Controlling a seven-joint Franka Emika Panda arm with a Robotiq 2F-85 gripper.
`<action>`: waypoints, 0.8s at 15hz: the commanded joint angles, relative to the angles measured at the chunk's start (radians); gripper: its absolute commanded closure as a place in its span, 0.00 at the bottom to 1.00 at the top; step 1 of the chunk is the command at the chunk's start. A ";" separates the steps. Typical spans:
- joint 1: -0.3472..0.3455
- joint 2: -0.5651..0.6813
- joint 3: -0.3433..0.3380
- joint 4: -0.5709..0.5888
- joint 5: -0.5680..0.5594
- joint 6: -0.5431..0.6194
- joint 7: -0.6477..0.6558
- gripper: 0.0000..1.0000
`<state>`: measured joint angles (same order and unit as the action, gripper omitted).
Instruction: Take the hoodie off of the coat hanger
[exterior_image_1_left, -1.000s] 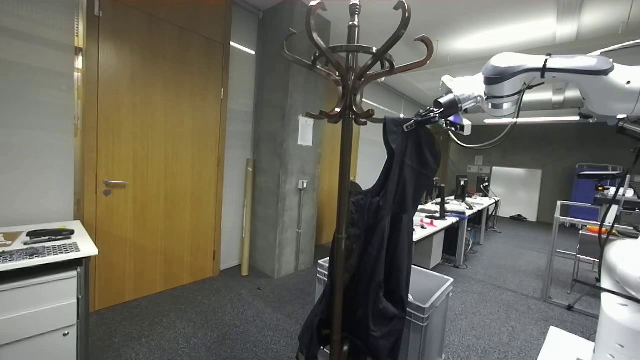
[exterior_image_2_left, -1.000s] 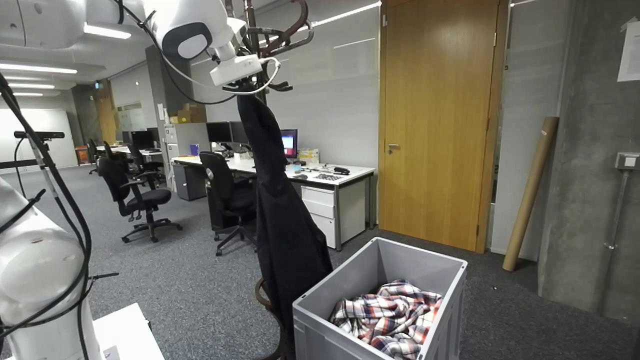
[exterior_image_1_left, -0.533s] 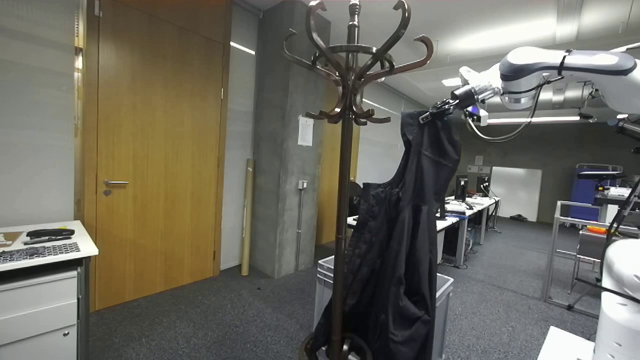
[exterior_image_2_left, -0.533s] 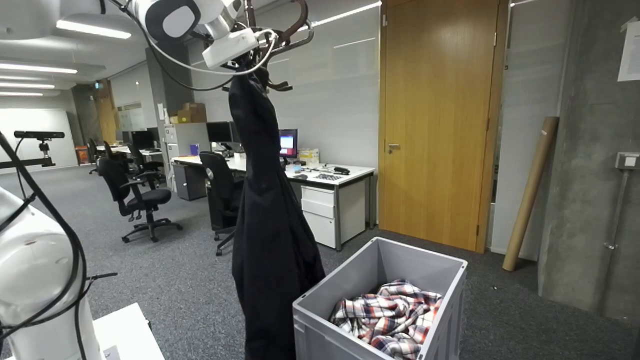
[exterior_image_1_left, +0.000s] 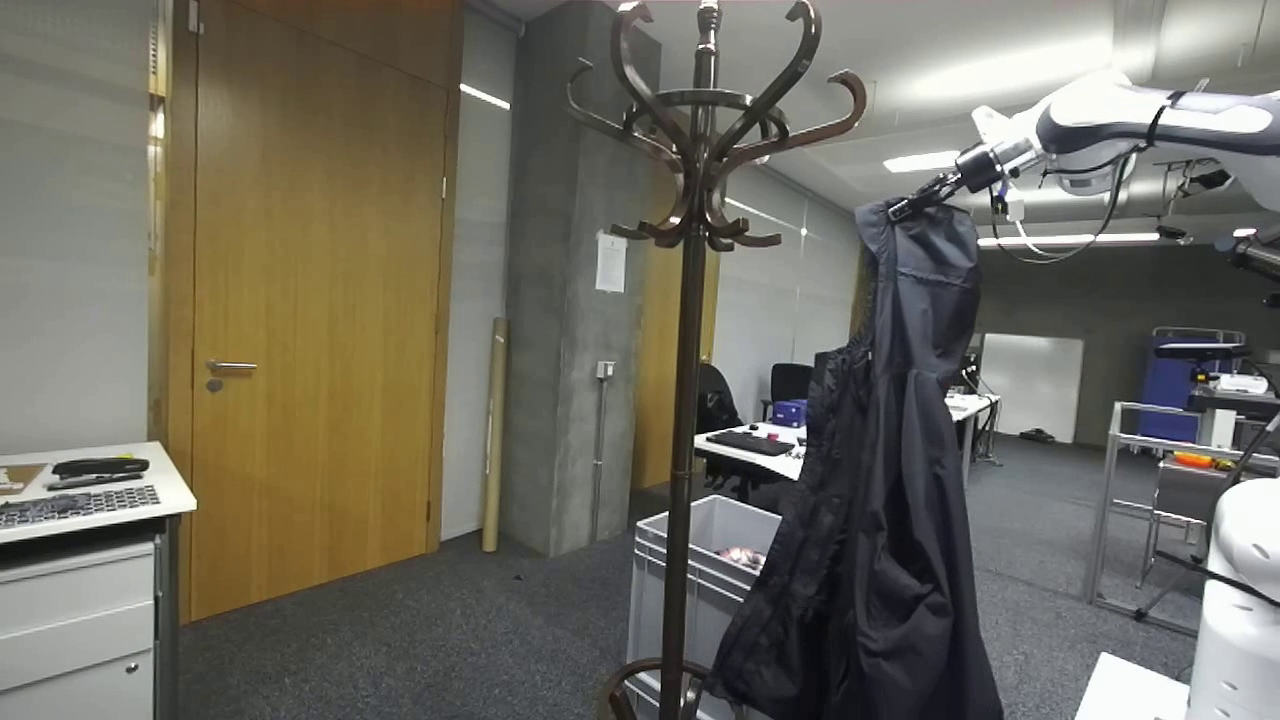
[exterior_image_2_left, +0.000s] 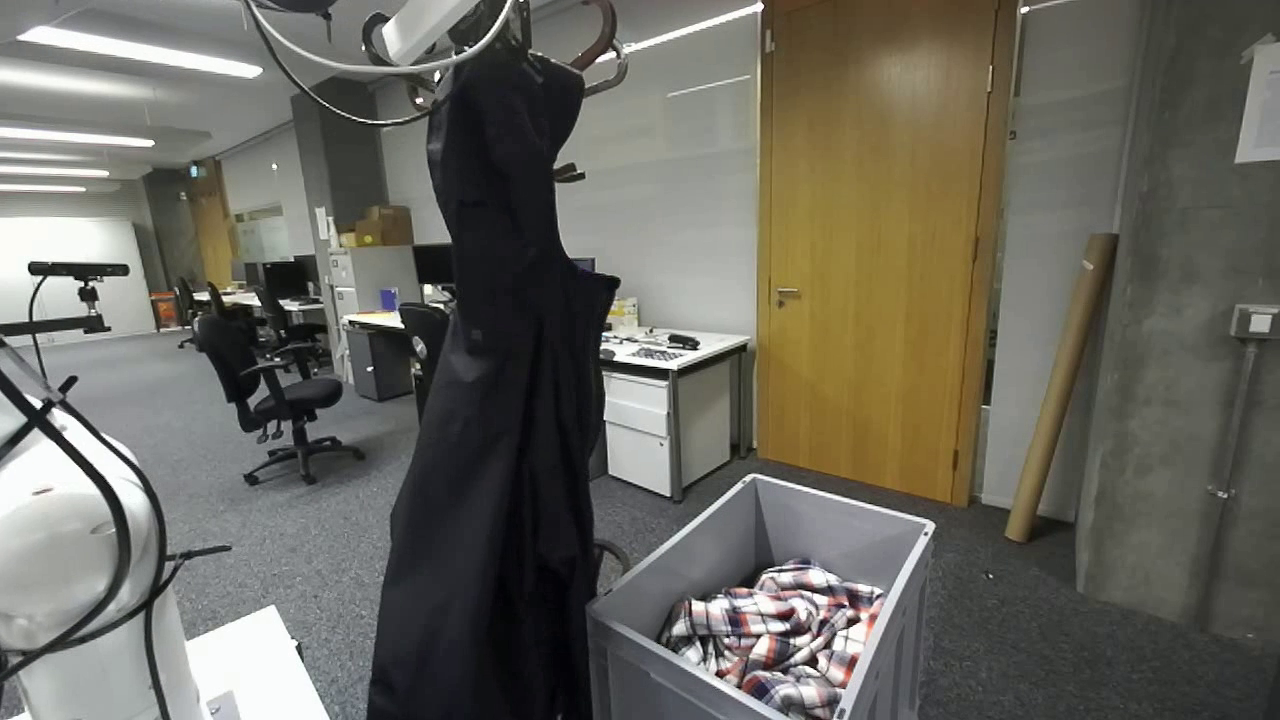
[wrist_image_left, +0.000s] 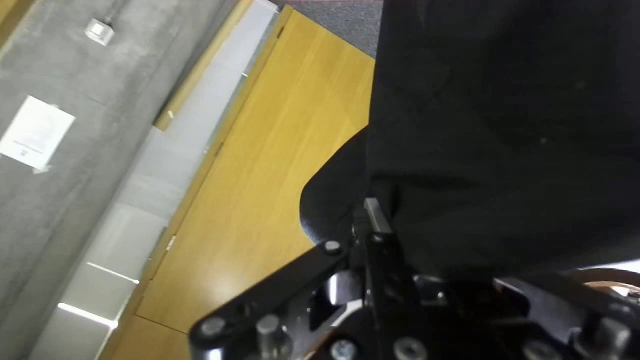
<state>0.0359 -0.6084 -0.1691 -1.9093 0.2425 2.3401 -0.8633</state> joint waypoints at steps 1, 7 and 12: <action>-0.036 0.091 -0.028 0.134 -0.077 0.041 0.129 0.99; -0.128 0.234 0.030 0.192 -0.320 -0.117 0.432 0.99; -0.127 0.263 0.118 0.156 -0.487 -0.160 0.659 0.99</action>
<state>-0.0798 -0.3567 -0.0938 -1.7884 -0.1811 2.1851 -0.2941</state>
